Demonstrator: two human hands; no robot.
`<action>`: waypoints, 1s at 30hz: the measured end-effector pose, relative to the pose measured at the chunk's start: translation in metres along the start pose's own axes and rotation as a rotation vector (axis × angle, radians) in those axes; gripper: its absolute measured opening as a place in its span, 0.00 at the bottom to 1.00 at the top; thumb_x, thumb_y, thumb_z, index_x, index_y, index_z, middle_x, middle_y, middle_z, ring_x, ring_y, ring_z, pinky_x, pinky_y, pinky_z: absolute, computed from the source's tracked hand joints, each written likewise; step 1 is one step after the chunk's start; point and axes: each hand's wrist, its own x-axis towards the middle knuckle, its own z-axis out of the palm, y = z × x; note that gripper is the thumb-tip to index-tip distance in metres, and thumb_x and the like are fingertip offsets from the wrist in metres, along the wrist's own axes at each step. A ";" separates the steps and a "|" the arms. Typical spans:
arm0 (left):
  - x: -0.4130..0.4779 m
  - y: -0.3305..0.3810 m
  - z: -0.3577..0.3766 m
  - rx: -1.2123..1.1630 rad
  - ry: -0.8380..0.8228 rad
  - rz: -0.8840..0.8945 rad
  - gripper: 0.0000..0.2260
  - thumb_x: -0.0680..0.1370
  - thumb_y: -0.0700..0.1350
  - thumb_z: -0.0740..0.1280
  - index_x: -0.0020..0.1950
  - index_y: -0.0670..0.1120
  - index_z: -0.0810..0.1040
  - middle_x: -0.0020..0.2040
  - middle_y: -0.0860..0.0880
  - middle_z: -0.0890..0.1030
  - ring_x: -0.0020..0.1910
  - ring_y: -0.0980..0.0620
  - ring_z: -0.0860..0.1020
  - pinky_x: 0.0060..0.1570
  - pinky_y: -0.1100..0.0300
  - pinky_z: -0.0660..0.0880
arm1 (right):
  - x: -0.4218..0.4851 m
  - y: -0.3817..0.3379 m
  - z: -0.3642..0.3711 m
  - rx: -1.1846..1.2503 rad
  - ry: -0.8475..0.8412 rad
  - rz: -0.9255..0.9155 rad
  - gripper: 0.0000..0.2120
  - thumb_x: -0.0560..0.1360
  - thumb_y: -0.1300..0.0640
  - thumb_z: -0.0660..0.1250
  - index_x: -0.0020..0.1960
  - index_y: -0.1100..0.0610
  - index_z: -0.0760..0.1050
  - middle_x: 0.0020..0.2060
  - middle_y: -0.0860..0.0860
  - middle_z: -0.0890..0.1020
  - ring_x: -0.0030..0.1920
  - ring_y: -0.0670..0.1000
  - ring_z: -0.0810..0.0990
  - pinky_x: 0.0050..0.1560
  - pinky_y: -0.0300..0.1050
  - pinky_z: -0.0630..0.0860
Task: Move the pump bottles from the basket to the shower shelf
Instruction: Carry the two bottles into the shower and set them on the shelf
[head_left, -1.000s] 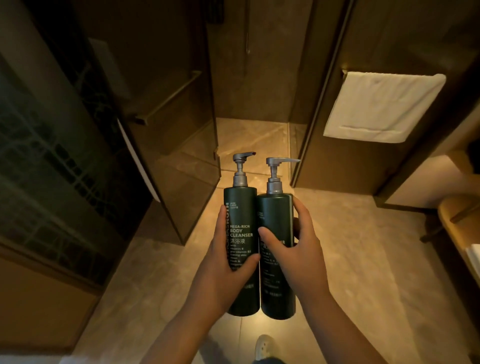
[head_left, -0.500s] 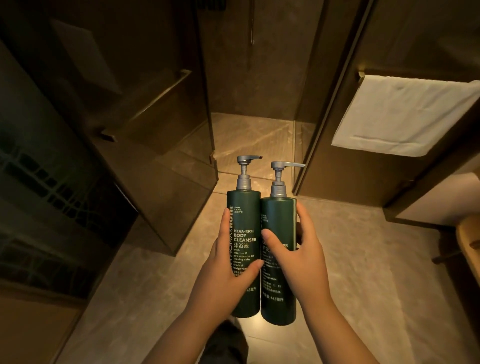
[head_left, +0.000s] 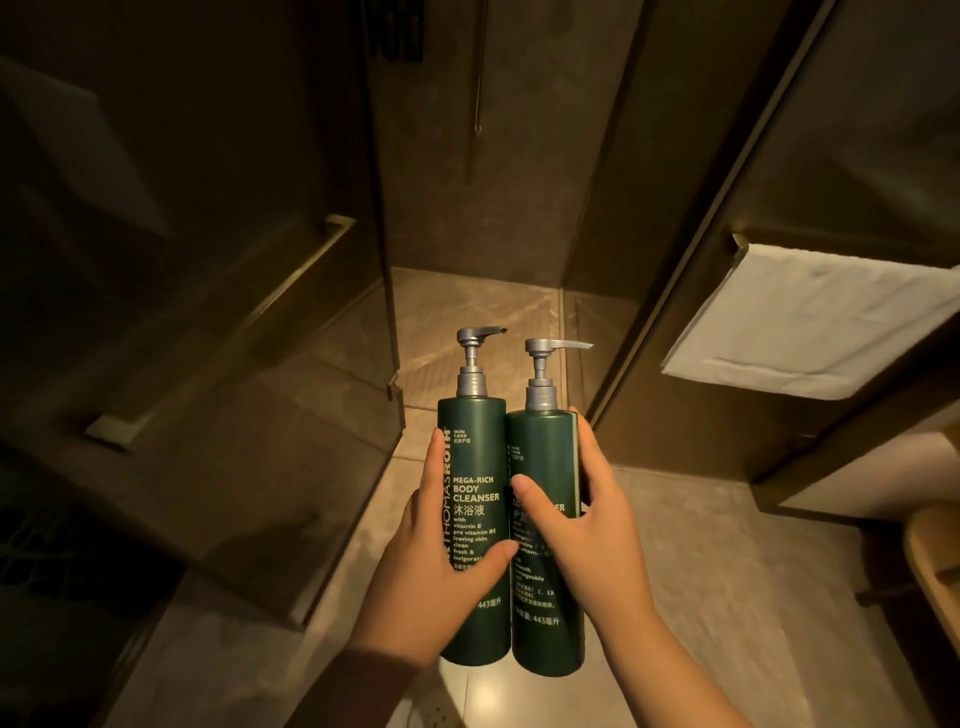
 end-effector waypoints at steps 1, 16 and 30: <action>0.014 -0.002 -0.003 -0.005 -0.007 0.006 0.47 0.62 0.62 0.71 0.69 0.74 0.42 0.63 0.67 0.67 0.59 0.62 0.72 0.57 0.53 0.71 | 0.012 0.000 0.004 -0.002 0.002 0.002 0.34 0.68 0.42 0.71 0.70 0.34 0.60 0.55 0.28 0.77 0.53 0.34 0.78 0.46 0.25 0.73; 0.199 -0.002 0.020 -0.022 -0.039 -0.036 0.46 0.63 0.58 0.72 0.69 0.74 0.43 0.64 0.61 0.71 0.56 0.61 0.76 0.53 0.52 0.75 | 0.191 0.031 0.004 -0.022 0.016 0.043 0.37 0.68 0.43 0.72 0.72 0.35 0.57 0.55 0.22 0.73 0.54 0.29 0.75 0.47 0.21 0.70; 0.431 0.073 0.099 0.088 0.012 0.040 0.47 0.69 0.55 0.73 0.69 0.74 0.38 0.73 0.63 0.61 0.66 0.60 0.68 0.61 0.52 0.69 | 0.445 0.051 -0.077 0.001 -0.038 -0.013 0.37 0.67 0.40 0.71 0.71 0.33 0.57 0.56 0.24 0.73 0.53 0.27 0.73 0.42 0.20 0.69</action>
